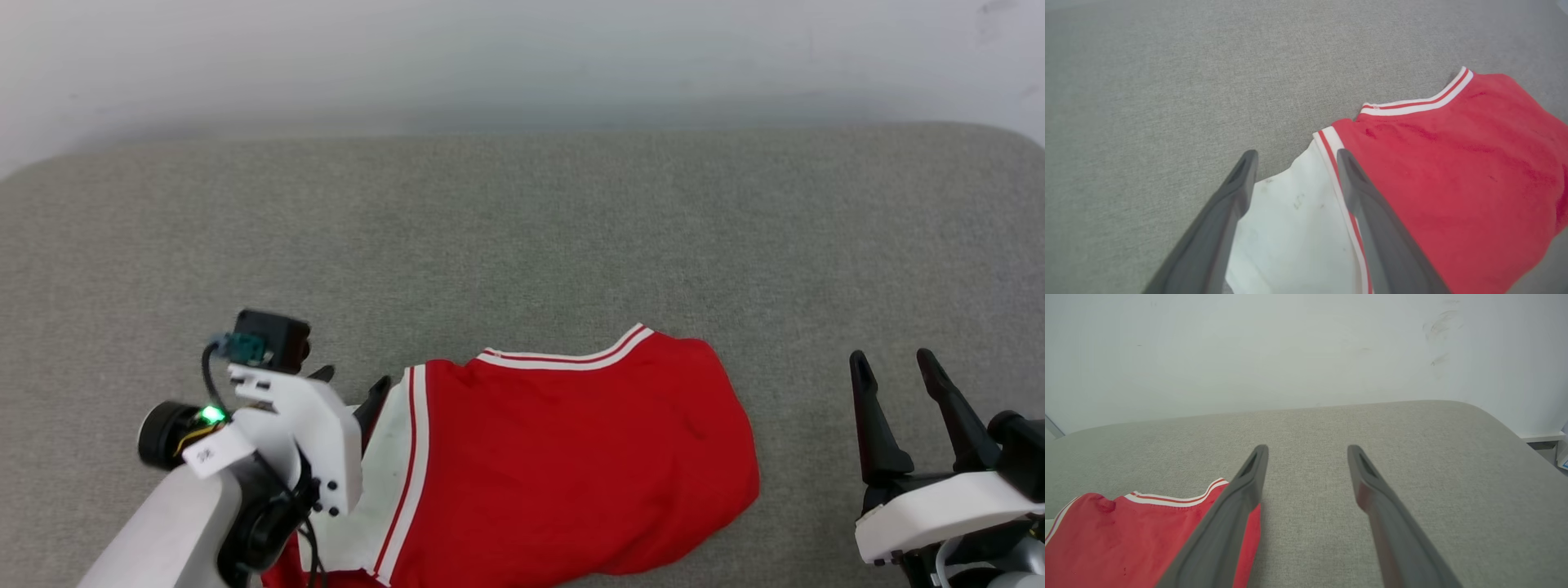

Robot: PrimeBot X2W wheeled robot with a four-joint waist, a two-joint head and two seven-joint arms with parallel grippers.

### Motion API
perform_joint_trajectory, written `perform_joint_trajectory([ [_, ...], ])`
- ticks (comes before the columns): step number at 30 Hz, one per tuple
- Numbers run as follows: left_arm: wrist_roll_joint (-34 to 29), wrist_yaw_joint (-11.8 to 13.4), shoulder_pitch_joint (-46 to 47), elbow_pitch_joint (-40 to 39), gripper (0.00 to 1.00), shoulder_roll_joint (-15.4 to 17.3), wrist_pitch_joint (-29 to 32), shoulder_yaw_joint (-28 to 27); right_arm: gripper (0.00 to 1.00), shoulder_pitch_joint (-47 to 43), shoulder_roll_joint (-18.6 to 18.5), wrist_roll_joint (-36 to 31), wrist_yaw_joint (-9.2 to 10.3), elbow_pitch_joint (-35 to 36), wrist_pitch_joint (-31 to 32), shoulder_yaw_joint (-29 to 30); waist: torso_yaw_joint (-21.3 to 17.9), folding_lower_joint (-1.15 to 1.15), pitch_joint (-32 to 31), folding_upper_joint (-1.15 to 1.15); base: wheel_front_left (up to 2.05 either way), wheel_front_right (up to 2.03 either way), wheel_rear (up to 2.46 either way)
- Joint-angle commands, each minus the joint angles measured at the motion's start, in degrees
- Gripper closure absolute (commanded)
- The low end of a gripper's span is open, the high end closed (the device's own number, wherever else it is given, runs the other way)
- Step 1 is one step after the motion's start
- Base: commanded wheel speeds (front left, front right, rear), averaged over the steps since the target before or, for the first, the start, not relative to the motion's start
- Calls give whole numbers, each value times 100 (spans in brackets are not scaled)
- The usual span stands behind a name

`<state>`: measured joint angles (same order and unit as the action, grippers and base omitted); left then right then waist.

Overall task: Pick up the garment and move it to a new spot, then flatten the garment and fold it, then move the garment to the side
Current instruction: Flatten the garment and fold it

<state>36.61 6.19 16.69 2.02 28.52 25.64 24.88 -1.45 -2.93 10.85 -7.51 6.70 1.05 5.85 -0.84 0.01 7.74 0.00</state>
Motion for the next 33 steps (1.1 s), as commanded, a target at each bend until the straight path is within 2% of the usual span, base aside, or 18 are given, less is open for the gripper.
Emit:
perform_joint_trajectory([
  [1, 64, -128, 225, 95, 0, -41, 153, 89, 0, 114, 8, 18, 4, -30, -49, -17, -104, -1, 170, 0, 0, 0, 0],
  [5, 125, -443, 734, 485, 0, -150, 581, 364, 0, 248, 8, 79, 4, -147, -117, -70, -226, -1, 370, 0, 0, 0, 0],
  [9, 54, -615, 1131, 869, 0, -210, 940, 586, 0, 409, 8, 117, 4, -281, -197, -121, -346, -1, 556, 0, 0, 0, 0],
  [18, 125, -680, 1417, 1912, 0, -243, 1900, 944, 0, 631, 8, 197, 4, -565, -388, -167, -538, -1, 771, 0, 0, 0, 0],
  [19, 148, -732, 1389, 1994, 45, -254, 2017, 1015, 0, 649, 8, 199, 4, -594, -411, -168, -552, -1, 776, 0, 0, 0, 0],
  [20, 163, -779, 1369, 2035, 84, -275, 2074, 1058, 0, 667, 9, 209, 4, -618, -418, -164, -562, -1, 782, 0, 0, 0, 0],
  [21, 228, -818, 1355, 2056, 100, -322, 2083, 1062, 0, 681, 8, 213, 4, -639, -436, -155, -571, -1, 786, 0, 0, 0, 0],
  [24, 320, -920, 1461, 1948, 100, -469, 1782, 966, 0, 734, 8, 228, 4, -703, -476, -127, -569, -1, 788, 0, 0, 0, 0],
  [27, 237, -955, 1708, 1928, 100, -431, 1381, 827, 0, 759, 8, 240, 4, -749, -498, -109, -545, -1, 760, 0, 0, 0, 0],
  [33, -51, -728, 2078, 2033, 100, -229, 570, 479, 0, 765, 8, 219, 4, -793, -493, -91, -508, -1, 660, 0, 0, 0, 0],
])
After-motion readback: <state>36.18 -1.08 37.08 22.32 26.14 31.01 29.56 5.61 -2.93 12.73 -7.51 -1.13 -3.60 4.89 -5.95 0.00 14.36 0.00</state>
